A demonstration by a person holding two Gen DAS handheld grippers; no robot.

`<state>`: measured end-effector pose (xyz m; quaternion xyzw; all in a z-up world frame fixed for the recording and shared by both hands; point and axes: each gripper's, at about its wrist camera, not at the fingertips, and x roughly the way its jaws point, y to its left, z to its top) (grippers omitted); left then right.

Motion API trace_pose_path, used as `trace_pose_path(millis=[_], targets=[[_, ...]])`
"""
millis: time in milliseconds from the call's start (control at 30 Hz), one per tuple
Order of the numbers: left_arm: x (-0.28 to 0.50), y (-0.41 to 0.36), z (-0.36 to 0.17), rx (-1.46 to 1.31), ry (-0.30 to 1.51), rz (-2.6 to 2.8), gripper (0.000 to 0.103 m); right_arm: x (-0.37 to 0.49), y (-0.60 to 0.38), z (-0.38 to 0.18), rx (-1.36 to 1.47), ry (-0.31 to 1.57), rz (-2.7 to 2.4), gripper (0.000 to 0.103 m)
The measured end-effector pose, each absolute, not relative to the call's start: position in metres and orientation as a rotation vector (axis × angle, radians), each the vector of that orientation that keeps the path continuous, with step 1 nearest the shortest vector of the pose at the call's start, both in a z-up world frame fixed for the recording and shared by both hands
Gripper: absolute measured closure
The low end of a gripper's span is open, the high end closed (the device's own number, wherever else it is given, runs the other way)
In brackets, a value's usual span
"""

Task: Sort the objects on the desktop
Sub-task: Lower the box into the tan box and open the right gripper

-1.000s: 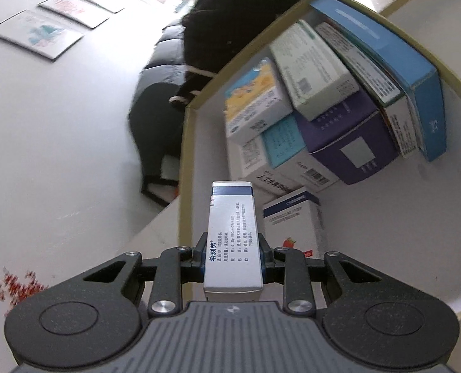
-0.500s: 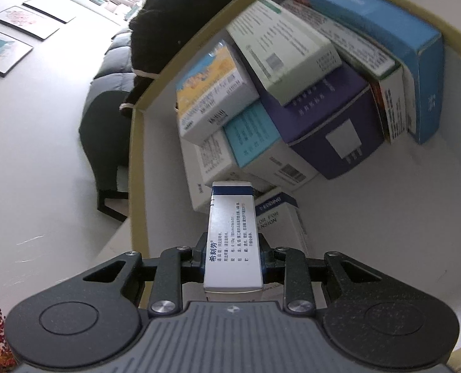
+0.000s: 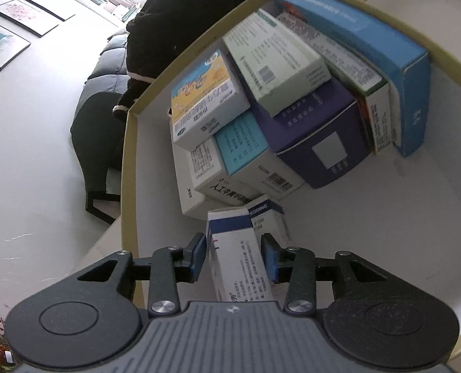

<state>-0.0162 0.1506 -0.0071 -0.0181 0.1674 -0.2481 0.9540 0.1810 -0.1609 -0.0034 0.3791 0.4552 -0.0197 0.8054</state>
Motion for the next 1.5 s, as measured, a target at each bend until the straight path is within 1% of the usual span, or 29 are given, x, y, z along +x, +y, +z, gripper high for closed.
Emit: trace_pose_path(millis=[567,700,1267,1500], targets=[[-0.018,0.143,-0.005,-0.001,0.357,-0.494,0.0,0.175,-0.156,0.0,0.757,1.013,0.012,0.06],[-0.019,0.142,-0.004,0.01,0.358,-0.492,0.0,0.172,-0.16,0.005,0.744,0.984,-0.01,0.057],[-0.022,0.127,0.0,0.06,0.363,-0.5,0.0,0.148,-0.182,0.035,0.703,0.882,0.046,0.058],[-0.023,0.116,0.004,0.085,0.368,-0.497,0.0,0.132,-0.208,0.048,0.694,0.812,0.036,0.053]])
